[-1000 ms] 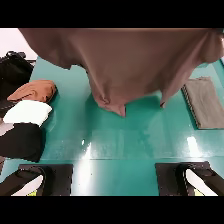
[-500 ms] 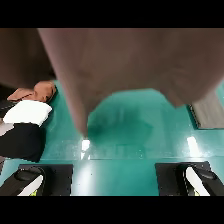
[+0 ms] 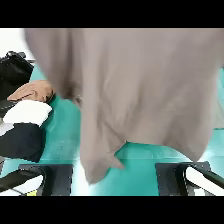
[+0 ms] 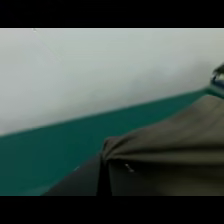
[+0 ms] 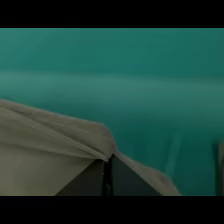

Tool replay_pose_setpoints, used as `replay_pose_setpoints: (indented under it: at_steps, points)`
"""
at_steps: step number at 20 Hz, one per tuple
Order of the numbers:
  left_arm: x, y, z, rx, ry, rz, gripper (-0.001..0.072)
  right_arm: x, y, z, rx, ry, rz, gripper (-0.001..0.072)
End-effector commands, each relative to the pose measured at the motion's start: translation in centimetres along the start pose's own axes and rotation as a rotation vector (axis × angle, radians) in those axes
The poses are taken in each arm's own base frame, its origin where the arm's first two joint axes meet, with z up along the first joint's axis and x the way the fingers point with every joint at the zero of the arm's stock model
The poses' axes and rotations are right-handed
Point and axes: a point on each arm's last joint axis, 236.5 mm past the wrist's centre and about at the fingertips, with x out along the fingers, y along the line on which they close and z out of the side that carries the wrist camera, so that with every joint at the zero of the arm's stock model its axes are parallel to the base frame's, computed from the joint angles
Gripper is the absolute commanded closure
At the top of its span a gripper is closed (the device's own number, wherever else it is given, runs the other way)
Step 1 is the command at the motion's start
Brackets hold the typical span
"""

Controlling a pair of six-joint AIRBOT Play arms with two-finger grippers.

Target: Fold the shirts.

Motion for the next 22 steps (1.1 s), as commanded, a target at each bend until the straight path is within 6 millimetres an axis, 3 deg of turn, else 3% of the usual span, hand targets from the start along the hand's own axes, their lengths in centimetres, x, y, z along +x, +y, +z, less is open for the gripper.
replay_pose_setpoints:
  at_steps: [1, 3, 4, 5, 7, 8, 9, 10, 12, 14, 16, 19, 22]
  points:
    - [10.5, -0.5, -14.9, -0.069, 0.417, -0.070, 0.0680, 11.8, -4.4, -7.6, 0.064, 0.351, -0.038, 0.0693]
    - [14.7, -0.2, -21.4, -0.091, 0.556, -0.076, 0.0679, 16.7, -5.9, -10.1, 0.129, 0.447, -0.031, 0.0693]
    - [16.1, -0.1, -23.7, -0.098, 0.596, -0.077, 0.0679, 18.5, -6.7, -10.9, 0.160, 0.471, -0.036, 0.0693]
    - [17.4, 0.1, -25.5, -0.104, 0.617, -0.074, 0.0679, 19.9, -7.2, -11.2, 0.180, 0.479, -0.035, 0.0692]
    - [18.9, 0.5, -26.8, -0.100, 0.615, -0.059, 0.0677, 21.4, -7.9, -10.7, 0.183, 0.476, -0.035, 0.0691]
    - [19.1, 0.9, -26.6, -0.090, 0.602, -0.046, 0.0508, 21.7, -8.0, -10.1, 0.177, 0.468, -0.034, 0.0673]
    - [19.0, 1.4, -26.2, -0.091, 0.596, -0.035, 0.0142, 21.9, -8.0, -9.3, 0.169, 0.457, -0.032, 0.0418]
    - [18.6, 2.1, -25.8, -0.131, 0.601, -0.015, 0.0109, 21.8, -7.9, -8.6, 0.159, 0.449, -0.030, 0.0282]
    - [16.8, 4.4, -25.1, -0.200, 0.629, 0.022, 0.0109, 20.6, -7.4, -7.7, 0.135, 0.450, -0.023, 0.0282]
    - [13.7, 6.8, -25.2, -0.261, 0.691, 0.039, 0.0109, 18.7, -6.8, -7.9, 0.104, 0.475, -0.013, 0.0282]
    - [10.5, 8.3, -27.0, -0.326, 0.788, 0.047, 0.0109, 16.8, -6.0, -9.1, 0.078, 0.500, -0.002, 0.0283]
    - [5.7, 8.9, -32.3, -0.418, 0.906, 0.081, 0.0108, 14.5, -4.6, -11.9, 0.074, 0.524, 0.006, 0.0283]
    - [0.2, 6.5, -40.2, -0.480, 0.997, 0.111, 0.0108, 12.8, -3.3, -14.2, 0.069, 0.515, 0.010, 0.0283]
